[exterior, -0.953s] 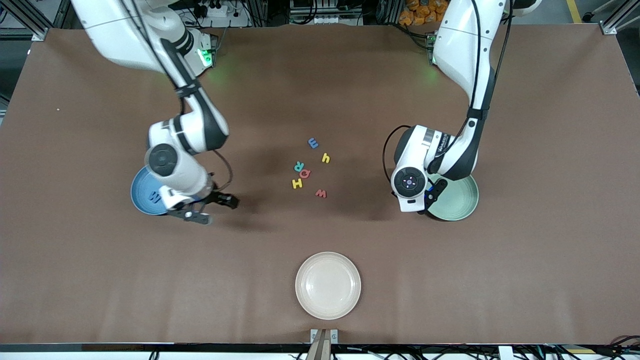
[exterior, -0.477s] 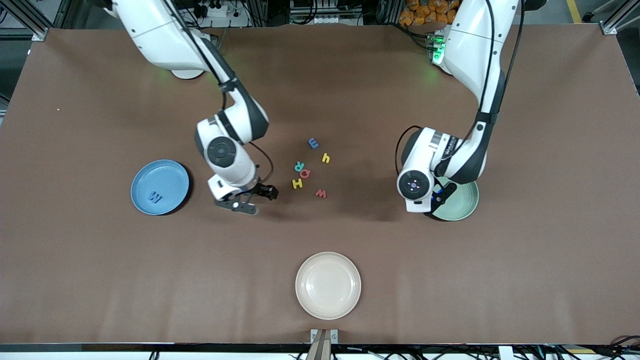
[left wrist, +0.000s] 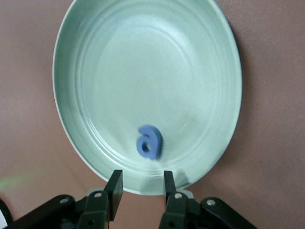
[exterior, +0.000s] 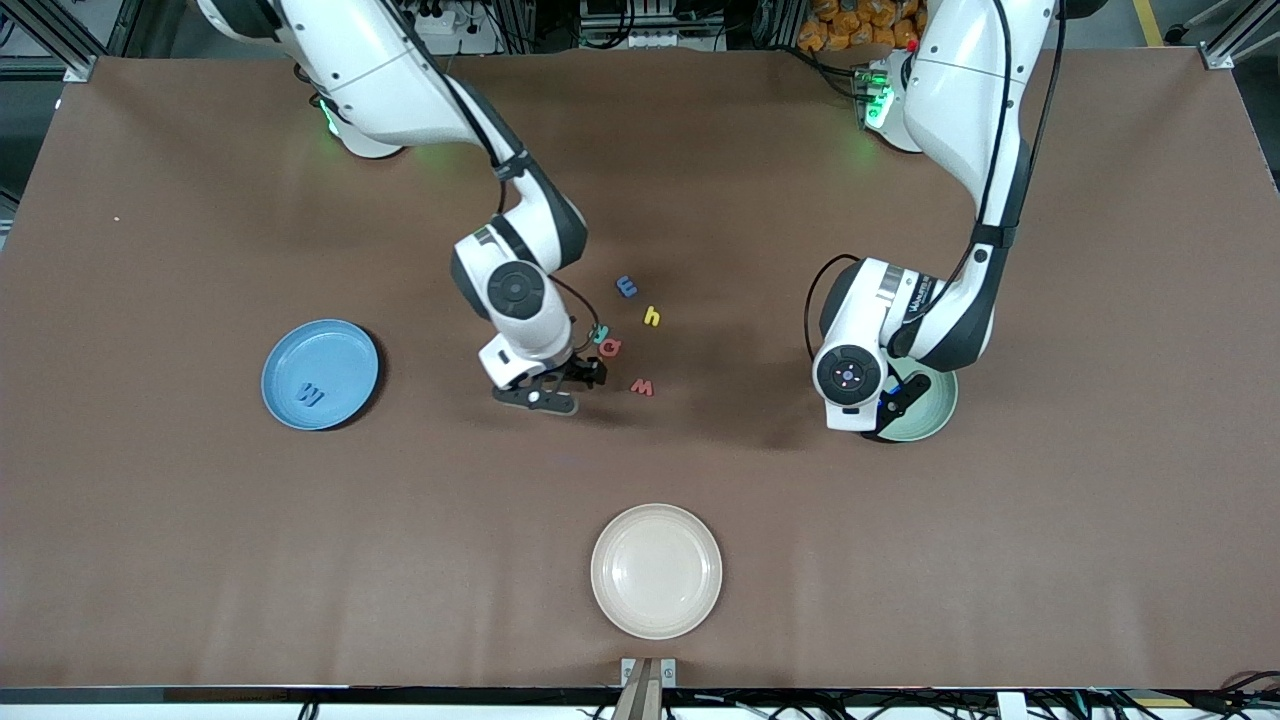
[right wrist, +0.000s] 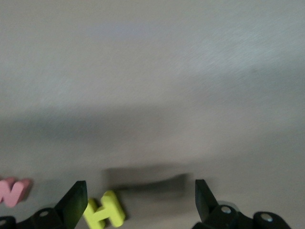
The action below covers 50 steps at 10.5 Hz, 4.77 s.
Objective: Sort uppercase to blue plate, lowercase to green plate
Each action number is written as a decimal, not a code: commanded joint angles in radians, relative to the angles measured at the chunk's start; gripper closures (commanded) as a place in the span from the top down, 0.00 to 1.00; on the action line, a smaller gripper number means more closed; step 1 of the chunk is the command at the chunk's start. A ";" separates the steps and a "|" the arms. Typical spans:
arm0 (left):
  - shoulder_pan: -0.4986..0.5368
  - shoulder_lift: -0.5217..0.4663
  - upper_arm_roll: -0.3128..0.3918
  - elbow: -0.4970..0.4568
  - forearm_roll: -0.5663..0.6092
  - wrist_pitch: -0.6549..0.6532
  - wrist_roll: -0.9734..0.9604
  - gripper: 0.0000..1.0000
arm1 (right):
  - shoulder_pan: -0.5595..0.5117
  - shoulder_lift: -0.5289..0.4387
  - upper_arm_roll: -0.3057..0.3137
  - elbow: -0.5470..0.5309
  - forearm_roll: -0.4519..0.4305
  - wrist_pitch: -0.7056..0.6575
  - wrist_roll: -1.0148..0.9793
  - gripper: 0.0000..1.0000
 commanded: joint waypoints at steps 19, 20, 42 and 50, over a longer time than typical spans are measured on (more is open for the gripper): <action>-0.118 0.066 -0.014 0.171 -0.601 0.406 -0.344 0.59 | 0.047 0.013 -0.011 0.011 -0.005 0.038 0.103 0.00; -0.120 0.079 -0.014 0.198 -0.659 0.408 -0.344 0.59 | 0.006 -0.003 -0.011 0.012 -0.007 0.030 0.092 0.00; -0.305 0.295 -0.036 0.367 -0.275 0.439 -0.551 0.70 | -0.645 -0.396 -0.043 -0.405 -0.013 -0.163 -0.426 1.00; -0.305 0.309 -0.039 0.370 -0.281 0.438 -0.552 0.18 | -0.633 -0.396 -0.037 -0.390 -0.012 -0.165 -0.426 1.00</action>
